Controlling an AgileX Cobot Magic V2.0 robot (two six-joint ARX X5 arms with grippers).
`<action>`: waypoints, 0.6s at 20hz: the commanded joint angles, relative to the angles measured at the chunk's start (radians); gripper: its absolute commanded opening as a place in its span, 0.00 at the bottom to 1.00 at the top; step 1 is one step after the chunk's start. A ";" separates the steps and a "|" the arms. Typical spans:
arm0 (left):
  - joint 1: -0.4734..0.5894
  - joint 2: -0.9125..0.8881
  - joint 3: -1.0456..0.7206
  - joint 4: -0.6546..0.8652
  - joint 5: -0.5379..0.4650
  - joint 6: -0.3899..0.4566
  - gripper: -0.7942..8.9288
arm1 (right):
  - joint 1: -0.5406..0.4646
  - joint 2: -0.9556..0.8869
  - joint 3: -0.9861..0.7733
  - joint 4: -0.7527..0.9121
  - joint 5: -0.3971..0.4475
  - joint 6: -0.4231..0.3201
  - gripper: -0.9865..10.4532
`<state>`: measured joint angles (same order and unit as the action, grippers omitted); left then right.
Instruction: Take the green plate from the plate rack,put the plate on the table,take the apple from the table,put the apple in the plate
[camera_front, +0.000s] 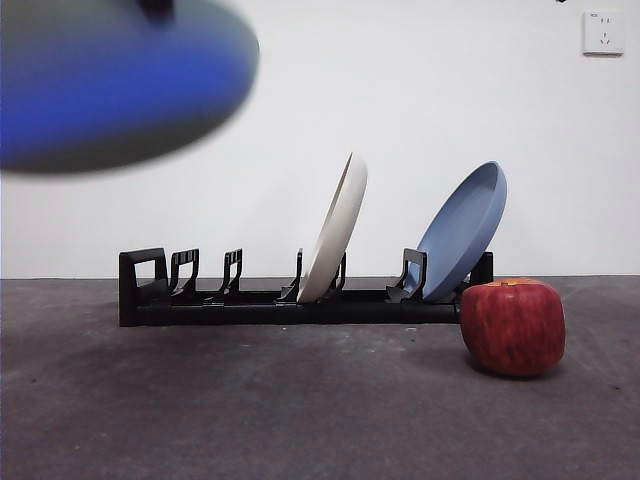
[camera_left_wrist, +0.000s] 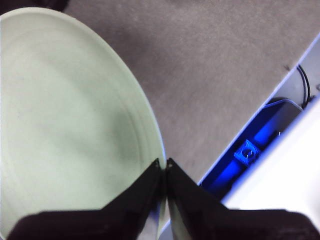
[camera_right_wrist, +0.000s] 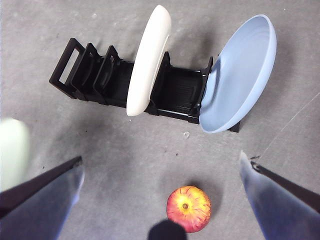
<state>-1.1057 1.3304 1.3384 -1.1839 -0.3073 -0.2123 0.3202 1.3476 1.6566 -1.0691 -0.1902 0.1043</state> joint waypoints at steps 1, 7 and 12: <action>-0.004 0.023 -0.112 0.225 -0.008 -0.018 0.07 | 0.000 0.005 0.002 0.007 0.001 -0.002 0.58; 0.003 0.238 -0.161 0.495 -0.085 0.071 0.07 | 0.000 0.005 0.002 0.007 0.001 0.000 0.58; 0.015 0.437 -0.161 0.576 -0.086 0.093 0.07 | 0.000 0.005 0.002 0.006 0.001 0.000 0.58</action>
<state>-1.0935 1.7641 1.1831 -0.6151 -0.3866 -0.1341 0.3202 1.3476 1.6566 -1.0691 -0.1902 0.1047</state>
